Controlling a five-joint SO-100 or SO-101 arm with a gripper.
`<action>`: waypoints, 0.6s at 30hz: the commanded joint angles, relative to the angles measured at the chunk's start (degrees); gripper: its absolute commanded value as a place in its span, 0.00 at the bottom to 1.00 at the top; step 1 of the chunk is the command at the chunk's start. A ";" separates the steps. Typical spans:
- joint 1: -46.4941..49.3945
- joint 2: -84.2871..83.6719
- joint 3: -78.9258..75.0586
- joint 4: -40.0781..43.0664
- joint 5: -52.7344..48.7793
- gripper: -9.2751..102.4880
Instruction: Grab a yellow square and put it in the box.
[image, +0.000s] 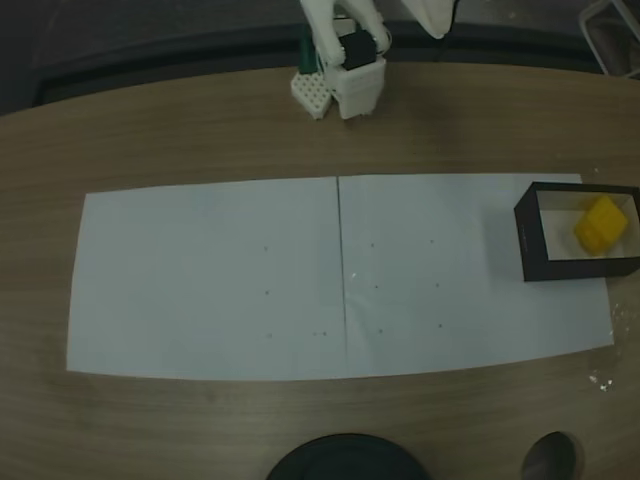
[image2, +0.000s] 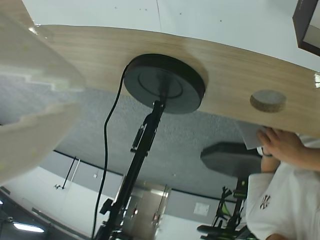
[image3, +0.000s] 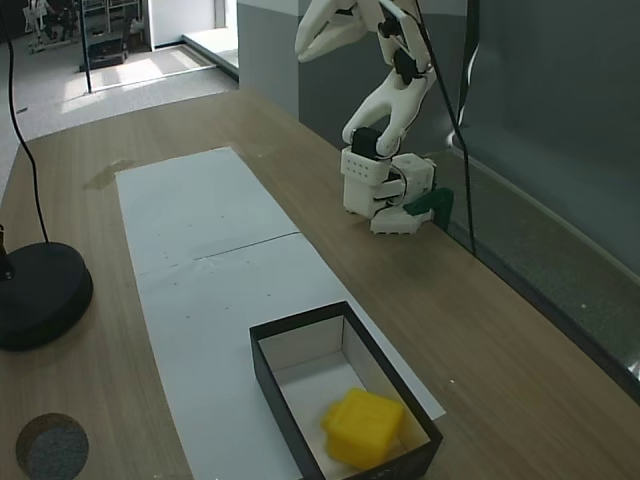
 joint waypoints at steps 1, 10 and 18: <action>4.22 8.26 8.17 -3.43 -0.44 0.08; 16.44 23.73 33.84 -17.49 -4.39 0.08; 18.98 36.04 48.08 -21.27 -0.26 0.08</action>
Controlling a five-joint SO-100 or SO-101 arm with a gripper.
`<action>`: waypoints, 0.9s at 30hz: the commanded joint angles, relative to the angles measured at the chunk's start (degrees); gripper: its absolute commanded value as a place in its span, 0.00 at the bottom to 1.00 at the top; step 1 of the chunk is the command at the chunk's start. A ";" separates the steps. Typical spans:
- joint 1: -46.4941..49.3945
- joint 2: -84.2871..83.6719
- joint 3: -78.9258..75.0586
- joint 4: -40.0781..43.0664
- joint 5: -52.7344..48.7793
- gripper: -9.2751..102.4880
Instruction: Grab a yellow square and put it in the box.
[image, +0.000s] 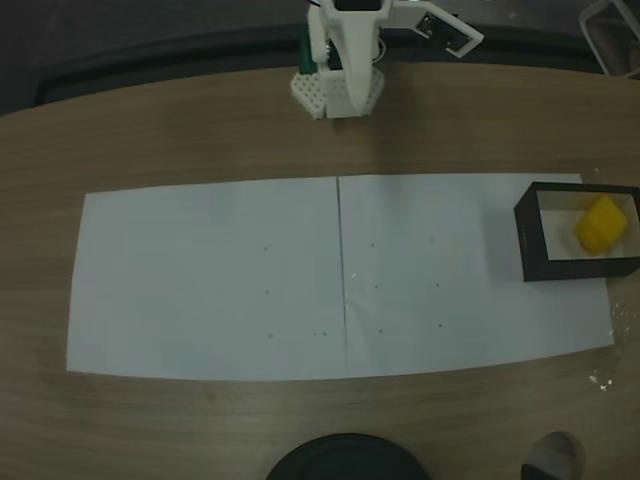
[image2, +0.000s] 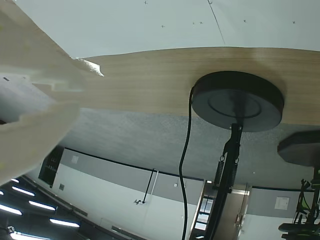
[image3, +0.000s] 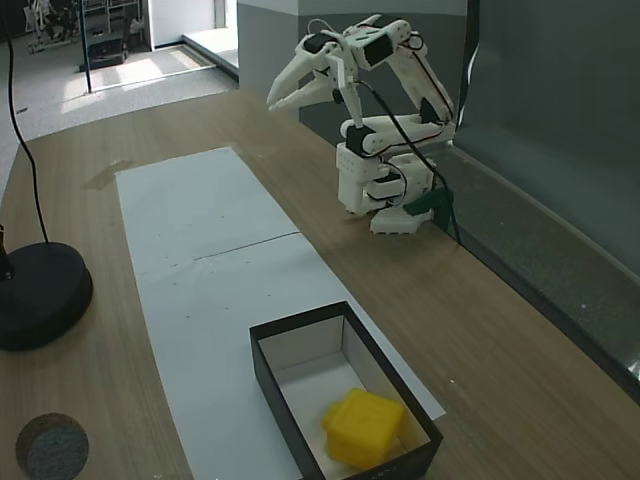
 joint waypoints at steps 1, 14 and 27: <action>0.18 4.75 2.99 -3.69 0.88 0.08; 0.53 12.66 28.92 -17.23 1.14 0.09; -4.92 12.66 41.92 -9.58 6.77 0.08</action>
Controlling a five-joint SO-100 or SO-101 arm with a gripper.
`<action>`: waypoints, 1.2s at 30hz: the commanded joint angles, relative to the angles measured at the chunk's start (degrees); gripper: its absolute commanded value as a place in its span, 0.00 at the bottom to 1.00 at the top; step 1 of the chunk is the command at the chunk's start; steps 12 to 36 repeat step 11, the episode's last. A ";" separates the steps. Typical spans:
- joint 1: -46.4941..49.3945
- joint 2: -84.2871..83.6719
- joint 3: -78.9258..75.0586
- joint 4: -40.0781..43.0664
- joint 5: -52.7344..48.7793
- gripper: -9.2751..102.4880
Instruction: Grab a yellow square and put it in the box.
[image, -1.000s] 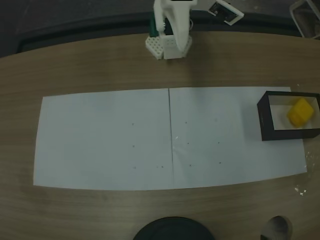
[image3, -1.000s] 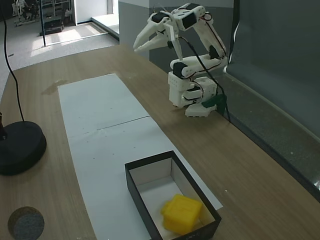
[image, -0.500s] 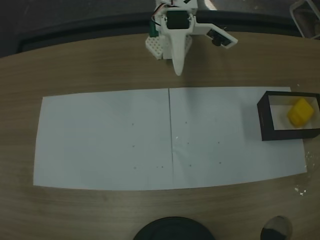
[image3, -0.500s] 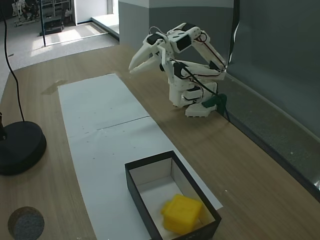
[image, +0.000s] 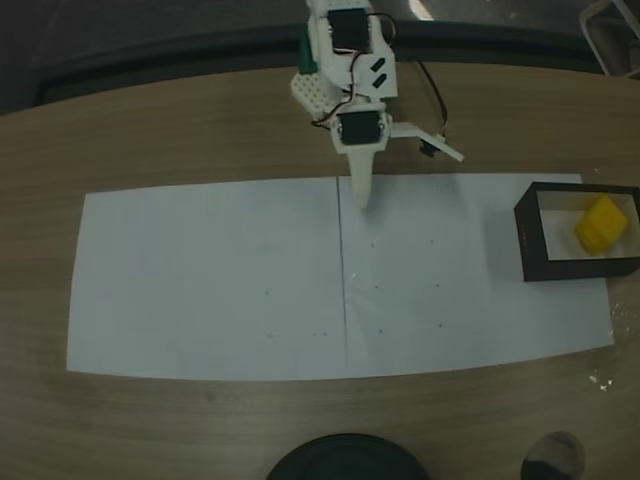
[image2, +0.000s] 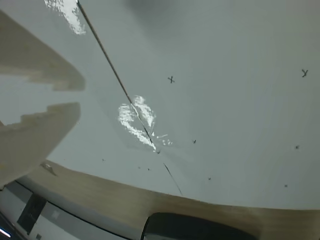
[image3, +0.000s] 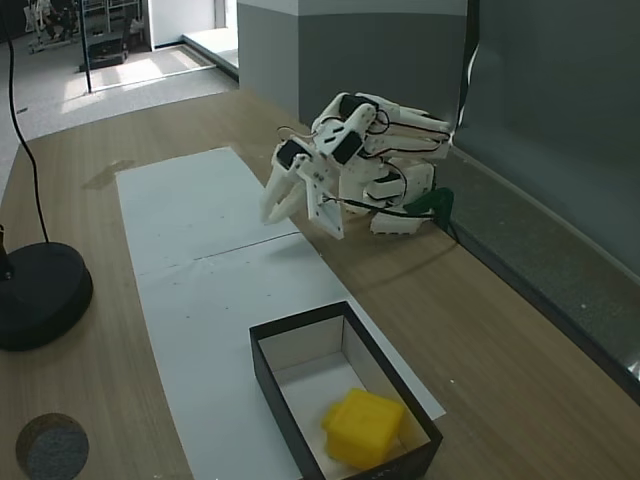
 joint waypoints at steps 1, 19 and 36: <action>-3.52 1.14 -4.48 7.29 0.88 0.08; -5.98 1.23 -5.80 12.48 0.88 0.08; -5.98 1.23 -5.80 12.48 0.88 0.08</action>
